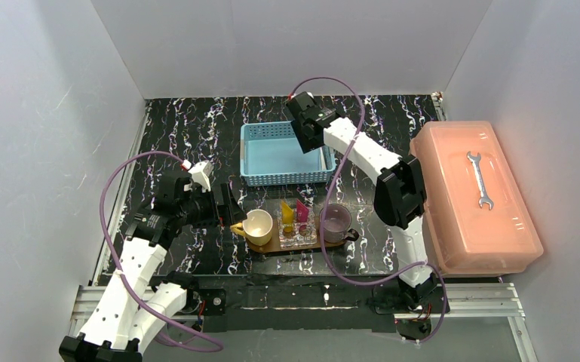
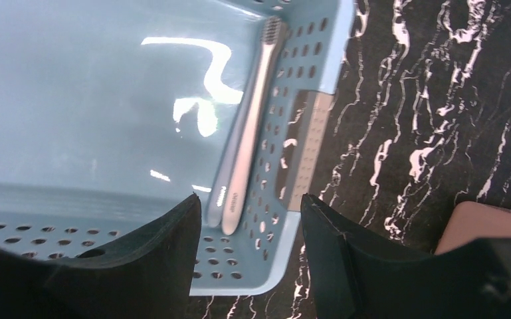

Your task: Prepare toiletry sets of a toothbrush and toothpaste on the tray

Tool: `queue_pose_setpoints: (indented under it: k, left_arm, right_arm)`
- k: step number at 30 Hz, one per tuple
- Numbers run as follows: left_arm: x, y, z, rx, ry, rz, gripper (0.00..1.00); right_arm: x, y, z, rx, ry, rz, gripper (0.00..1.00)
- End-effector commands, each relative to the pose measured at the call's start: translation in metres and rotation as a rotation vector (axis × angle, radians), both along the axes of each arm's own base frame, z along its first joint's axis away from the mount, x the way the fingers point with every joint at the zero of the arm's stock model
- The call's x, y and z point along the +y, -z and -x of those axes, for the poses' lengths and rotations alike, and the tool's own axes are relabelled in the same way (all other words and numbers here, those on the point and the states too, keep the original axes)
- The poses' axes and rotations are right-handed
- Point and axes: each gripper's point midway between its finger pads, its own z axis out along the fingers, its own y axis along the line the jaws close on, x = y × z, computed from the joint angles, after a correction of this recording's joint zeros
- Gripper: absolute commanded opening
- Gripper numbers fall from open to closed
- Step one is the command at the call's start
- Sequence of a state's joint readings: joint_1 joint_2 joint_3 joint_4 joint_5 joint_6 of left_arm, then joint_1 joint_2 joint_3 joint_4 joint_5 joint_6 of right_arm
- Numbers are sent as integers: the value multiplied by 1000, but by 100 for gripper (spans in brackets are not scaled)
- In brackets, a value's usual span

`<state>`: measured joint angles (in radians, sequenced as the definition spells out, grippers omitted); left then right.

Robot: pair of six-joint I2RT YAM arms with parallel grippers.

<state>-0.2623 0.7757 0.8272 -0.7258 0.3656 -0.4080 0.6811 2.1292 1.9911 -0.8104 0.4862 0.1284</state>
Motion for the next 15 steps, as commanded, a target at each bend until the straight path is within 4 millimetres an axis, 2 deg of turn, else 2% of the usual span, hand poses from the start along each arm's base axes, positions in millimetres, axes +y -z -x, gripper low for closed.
queue_pose_setpoints:
  k: [1, 15]
  left_arm:
    - [0, 2, 1, -2, 10, -2, 98]
    - [-1, 1, 1, -1, 16, 3, 98]
  right_arm:
    - [-18, -23, -26, -90, 89, -33, 65]
    - [-41, 7, -30, -11, 152, -71, 65]
